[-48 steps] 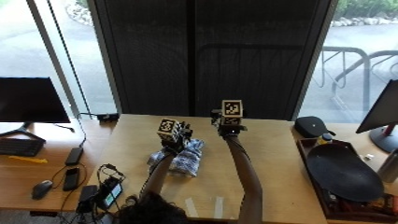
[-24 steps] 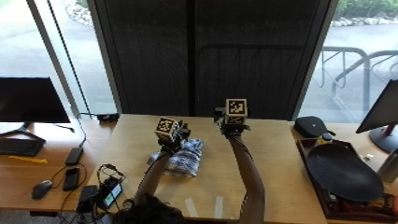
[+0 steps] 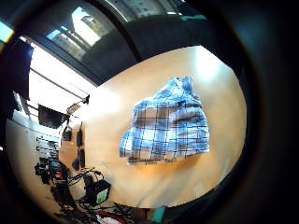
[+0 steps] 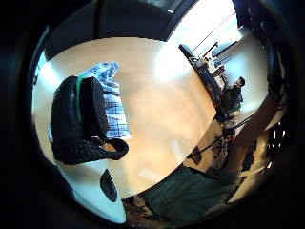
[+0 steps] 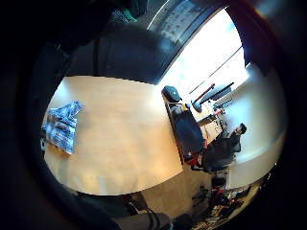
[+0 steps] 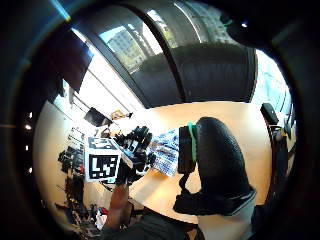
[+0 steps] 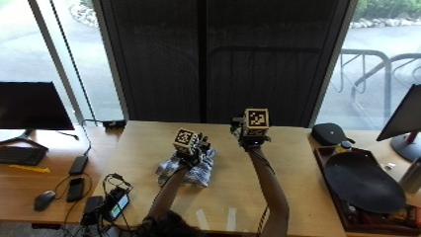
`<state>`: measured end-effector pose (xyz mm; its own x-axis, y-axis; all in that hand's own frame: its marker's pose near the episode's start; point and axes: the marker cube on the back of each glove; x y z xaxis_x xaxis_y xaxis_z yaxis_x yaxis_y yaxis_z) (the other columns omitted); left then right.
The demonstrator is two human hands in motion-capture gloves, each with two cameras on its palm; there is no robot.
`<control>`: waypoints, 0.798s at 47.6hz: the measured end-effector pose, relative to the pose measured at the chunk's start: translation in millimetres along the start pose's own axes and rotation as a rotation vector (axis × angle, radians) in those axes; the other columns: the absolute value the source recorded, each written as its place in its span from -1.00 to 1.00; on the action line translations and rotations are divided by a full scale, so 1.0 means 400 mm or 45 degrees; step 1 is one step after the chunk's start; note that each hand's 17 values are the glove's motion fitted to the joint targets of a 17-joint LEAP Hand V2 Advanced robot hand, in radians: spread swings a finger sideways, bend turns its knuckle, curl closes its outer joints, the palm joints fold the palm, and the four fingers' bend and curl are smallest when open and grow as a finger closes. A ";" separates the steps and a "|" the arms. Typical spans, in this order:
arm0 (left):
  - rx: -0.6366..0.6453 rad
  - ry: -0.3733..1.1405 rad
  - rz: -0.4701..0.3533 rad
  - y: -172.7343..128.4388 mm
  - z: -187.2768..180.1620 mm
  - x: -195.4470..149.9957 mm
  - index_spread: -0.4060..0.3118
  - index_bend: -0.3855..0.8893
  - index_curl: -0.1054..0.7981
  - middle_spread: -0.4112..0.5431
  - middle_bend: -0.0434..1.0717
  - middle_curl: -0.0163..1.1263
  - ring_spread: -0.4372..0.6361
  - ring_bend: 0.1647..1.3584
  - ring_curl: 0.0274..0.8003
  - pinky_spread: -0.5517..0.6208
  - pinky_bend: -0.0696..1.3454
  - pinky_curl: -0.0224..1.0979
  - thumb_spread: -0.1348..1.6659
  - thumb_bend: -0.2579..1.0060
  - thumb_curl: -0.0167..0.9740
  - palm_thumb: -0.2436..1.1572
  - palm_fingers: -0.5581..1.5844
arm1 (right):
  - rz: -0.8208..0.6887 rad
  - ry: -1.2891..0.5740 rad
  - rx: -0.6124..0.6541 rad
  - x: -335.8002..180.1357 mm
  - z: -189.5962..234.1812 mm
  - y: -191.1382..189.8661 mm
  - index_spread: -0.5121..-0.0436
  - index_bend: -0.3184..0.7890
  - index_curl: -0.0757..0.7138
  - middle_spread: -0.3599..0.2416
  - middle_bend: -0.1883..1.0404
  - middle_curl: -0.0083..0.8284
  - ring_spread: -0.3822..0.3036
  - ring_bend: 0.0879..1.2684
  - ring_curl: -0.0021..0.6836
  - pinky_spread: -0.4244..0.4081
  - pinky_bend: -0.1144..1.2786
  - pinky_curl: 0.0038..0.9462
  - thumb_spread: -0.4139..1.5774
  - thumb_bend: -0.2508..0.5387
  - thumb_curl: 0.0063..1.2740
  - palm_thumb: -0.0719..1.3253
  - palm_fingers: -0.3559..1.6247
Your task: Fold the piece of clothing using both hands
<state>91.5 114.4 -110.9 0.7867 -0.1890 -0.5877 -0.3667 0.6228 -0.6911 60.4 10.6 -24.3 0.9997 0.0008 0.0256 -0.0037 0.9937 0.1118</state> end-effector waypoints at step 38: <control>-0.043 0.071 -0.045 0.108 0.084 -0.004 -0.20 -0.17 -0.08 -0.13 -0.57 -0.26 0.25 -0.38 -0.26 0.56 -0.26 -0.32 0.74 -0.50 -0.29 -0.07 -0.22 | -0.063 -0.185 0.008 0.006 0.009 0.118 -0.34 -0.09 0.14 0.23 -0.46 -0.43 0.54 -0.68 -0.11 0.74 -0.07 -0.26 0.75 -0.40 -0.44 -0.14 -0.35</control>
<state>91.1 167.0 -125.7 0.7710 -0.2532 -0.5844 -0.3564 0.5889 -0.7254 62.7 56.9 -15.5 0.9845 -0.0648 0.1632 0.0449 0.9914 0.1227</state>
